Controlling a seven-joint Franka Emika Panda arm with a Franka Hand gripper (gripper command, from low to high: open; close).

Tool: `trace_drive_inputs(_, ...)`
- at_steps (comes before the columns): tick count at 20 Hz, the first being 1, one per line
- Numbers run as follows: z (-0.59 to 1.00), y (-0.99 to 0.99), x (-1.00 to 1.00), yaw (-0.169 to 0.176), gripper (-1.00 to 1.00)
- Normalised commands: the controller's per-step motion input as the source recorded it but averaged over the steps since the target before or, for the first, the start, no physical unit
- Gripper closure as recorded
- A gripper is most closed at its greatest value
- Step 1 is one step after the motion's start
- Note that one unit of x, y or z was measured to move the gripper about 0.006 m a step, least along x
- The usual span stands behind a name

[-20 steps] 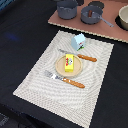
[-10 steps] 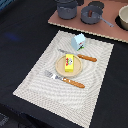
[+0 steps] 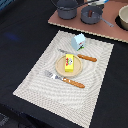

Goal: Interact with the objects in diverse but meaningful ways.

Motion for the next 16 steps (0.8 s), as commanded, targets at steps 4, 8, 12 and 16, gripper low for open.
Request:
trace_drive_inputs(4,0.0,0.49,0.0,0.007,-1.0)
trace_drive_inputs(8,0.11,0.4,-0.08,0.028,-1.0)
trace_drive_inputs(12,0.29,0.29,-0.23,0.033,-1.0)
trace_drive_inputs(16,0.6,0.14,-0.07,0.007,-1.0)
